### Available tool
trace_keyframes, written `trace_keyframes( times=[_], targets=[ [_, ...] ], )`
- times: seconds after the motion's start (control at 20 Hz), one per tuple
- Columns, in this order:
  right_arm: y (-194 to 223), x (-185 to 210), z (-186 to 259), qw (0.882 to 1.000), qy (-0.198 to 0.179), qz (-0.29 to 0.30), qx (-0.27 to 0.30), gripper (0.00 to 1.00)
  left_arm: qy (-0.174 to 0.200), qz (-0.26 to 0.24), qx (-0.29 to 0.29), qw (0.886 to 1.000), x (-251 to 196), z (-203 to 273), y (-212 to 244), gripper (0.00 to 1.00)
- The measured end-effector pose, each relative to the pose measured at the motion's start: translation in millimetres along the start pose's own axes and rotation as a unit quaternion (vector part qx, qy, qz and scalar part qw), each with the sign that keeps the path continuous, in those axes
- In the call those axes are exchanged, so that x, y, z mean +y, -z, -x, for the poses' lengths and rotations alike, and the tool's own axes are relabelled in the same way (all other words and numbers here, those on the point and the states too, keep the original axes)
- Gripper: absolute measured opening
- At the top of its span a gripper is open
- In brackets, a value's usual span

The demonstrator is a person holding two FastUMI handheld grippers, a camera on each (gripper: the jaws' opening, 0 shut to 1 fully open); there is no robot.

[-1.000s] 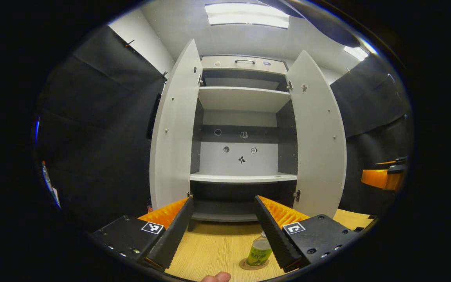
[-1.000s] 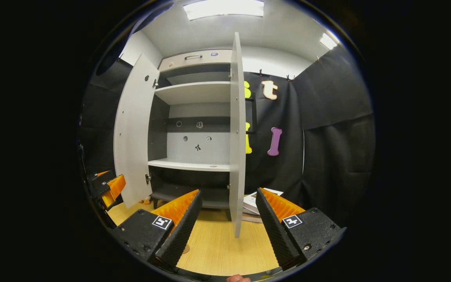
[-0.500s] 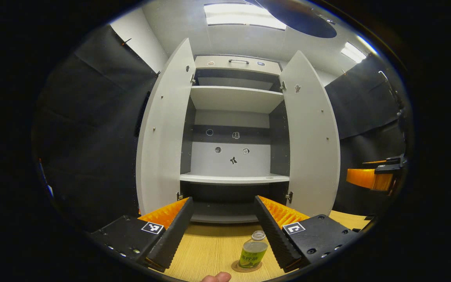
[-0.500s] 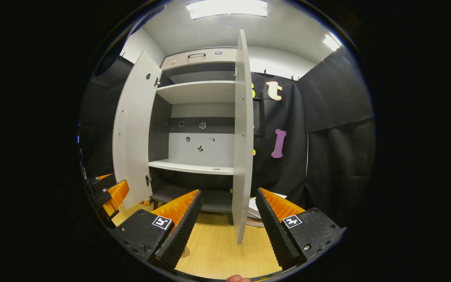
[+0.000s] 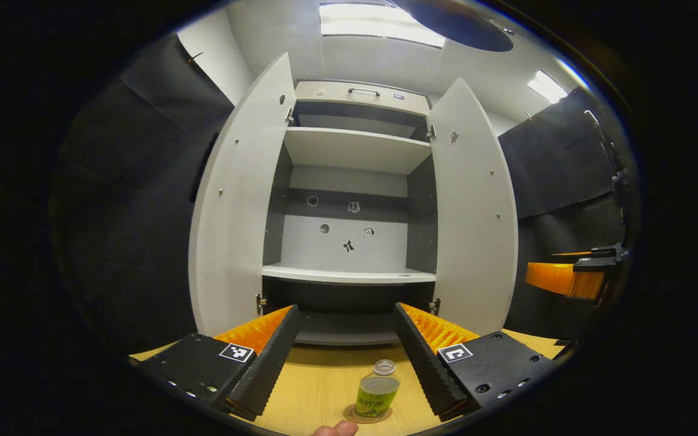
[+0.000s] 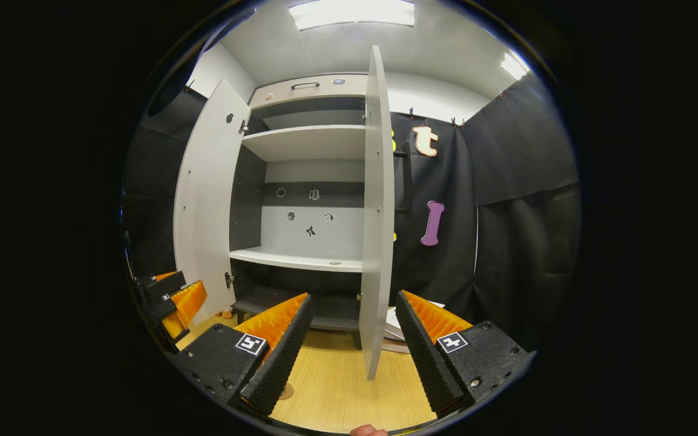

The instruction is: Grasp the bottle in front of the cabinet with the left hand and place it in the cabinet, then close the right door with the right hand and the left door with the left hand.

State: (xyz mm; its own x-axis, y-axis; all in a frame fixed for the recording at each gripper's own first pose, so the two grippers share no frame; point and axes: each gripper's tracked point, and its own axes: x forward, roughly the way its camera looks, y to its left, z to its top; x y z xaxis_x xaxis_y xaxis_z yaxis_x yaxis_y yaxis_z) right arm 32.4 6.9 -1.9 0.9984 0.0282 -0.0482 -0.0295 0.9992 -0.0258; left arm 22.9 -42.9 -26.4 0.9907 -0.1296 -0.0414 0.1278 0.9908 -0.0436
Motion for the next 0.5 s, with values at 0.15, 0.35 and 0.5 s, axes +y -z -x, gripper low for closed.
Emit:
trace_keyframes(
  times=[0.15,0.35,0.5],
  targets=[
    [0,-1,2,1.0,0.001,0.005,0.003,0.84,0.018,0.008,0.014,1.0,-13,-10,23,0.94],
    [0,-9,6,1.0,0.012,0.01,0.007,0.84,0.046,-0.027,0.062,0.997,-34,-22,82,0.95],
    [1,-16,10,1.0,0.021,0.014,0.009,0.84,0.049,-0.041,0.087,0.994,-42,-27,128,0.95]
  ],
)
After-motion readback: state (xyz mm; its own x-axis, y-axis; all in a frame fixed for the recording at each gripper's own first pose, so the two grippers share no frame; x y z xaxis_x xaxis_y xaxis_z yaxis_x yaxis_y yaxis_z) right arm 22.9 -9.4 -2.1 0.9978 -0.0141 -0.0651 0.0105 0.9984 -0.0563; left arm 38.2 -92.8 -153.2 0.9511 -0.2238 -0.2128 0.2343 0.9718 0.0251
